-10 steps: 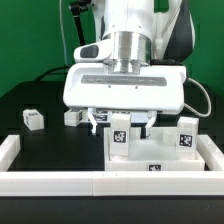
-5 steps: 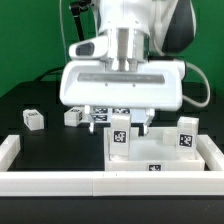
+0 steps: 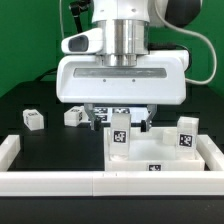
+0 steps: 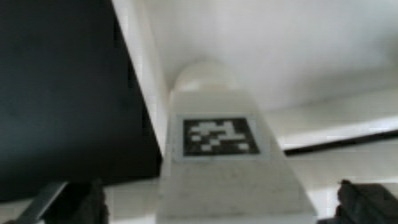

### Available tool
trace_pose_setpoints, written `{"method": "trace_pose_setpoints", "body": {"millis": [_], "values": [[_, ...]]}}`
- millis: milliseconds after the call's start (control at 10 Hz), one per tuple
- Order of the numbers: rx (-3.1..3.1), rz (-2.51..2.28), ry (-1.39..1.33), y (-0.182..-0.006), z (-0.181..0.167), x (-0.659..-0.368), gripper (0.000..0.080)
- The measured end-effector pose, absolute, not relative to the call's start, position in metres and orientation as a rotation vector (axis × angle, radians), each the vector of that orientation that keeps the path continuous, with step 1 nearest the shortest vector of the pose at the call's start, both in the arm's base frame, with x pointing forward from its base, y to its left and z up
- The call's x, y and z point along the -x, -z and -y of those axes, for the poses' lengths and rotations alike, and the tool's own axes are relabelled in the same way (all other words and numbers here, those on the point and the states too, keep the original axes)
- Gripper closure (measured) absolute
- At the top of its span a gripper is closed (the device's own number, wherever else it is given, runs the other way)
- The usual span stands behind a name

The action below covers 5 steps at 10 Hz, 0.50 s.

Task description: Assemble square table

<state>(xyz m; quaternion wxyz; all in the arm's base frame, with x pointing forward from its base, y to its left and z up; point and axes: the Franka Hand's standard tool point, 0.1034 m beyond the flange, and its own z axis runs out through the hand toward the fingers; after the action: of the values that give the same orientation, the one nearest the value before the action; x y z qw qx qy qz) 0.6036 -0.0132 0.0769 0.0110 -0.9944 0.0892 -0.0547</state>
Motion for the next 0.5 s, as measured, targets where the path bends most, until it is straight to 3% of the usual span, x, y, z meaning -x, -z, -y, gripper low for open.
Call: {"method": "trace_pose_setpoints", "body": {"millis": [100,300,400,500], "values": [[3.102,-0.291,0.205,-0.0773,0.0131,-0.6063,0.0151],[3.097,-0.325,0.201,-0.0764,0.0125,-0.6057,0.0409],[3.089,-0.377,0.2,-0.0763,0.0121,-0.6057,0.0409],[3.058,-0.516,0.198,-0.0762,0.0112,-0.6057,0.0511]]}}
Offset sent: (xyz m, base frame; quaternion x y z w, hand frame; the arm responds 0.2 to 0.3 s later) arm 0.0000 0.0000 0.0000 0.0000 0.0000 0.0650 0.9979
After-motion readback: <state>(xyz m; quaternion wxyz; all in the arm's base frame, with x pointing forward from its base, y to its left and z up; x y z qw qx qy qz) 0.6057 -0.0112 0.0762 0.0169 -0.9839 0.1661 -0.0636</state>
